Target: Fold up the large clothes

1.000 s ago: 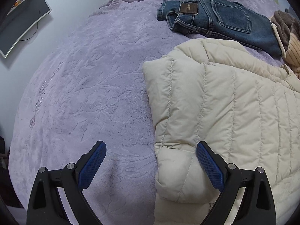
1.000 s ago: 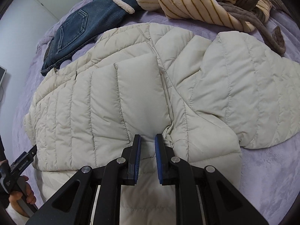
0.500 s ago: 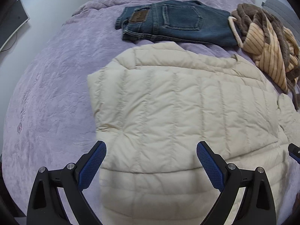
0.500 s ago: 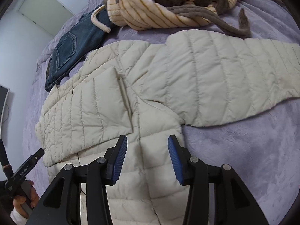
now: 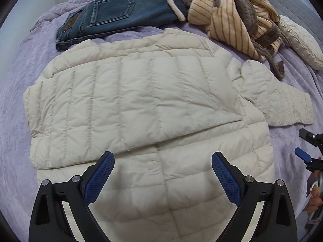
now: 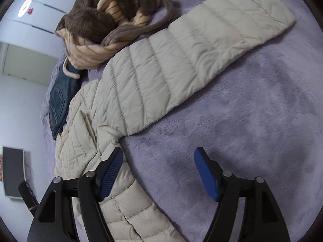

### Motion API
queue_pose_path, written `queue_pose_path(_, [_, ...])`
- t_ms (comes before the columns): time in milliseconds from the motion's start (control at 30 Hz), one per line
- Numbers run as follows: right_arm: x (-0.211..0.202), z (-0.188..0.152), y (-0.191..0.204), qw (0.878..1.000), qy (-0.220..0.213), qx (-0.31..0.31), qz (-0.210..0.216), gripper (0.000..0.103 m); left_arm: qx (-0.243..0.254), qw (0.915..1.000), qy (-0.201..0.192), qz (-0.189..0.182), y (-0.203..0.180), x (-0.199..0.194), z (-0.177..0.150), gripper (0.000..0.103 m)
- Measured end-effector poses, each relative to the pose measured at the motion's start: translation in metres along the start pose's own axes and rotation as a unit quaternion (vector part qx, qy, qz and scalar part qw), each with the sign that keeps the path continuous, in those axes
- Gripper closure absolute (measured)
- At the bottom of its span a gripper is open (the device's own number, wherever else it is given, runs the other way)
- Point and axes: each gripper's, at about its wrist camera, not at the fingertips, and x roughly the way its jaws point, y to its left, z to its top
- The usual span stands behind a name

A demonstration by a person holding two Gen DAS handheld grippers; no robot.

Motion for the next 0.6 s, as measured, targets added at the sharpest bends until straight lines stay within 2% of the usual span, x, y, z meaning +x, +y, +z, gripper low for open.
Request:
queue_pose_path(100, [-0.016,0.015,-0.026,0.999,-0.043,0.021,-0.007,0.019,0.012,0.9999,0.007,-0.001,-0.021,0.005,-0.001,0.005])
queue_pose_path(200, [-0.022,0.034,-0.052,0.997,-0.056,0.053,-0.018,0.019,0.022,0.9995,0.017,-0.013,-0.039,0.011,-0.001,0.005])
queue_pose_path(267, [-0.023,0.046,-0.071,0.994,-0.056,0.091,-0.009,0.019,0.03,0.9991,0.022,-0.018,-0.051,0.014,-0.002,0.005])
queue_pose_path(400, [-0.018,0.068,-0.104,0.983,-0.068,0.16,0.058,0.019,0.036,0.9987,0.025,-0.026,-0.068,0.016,0.001,0.005])
queue_pose_path(600, [0.008,0.106,-0.11,0.973,-0.072,0.177,0.13,0.019,0.023,0.9987,0.035,-0.031,-0.073,0.024,0.009,0.005])
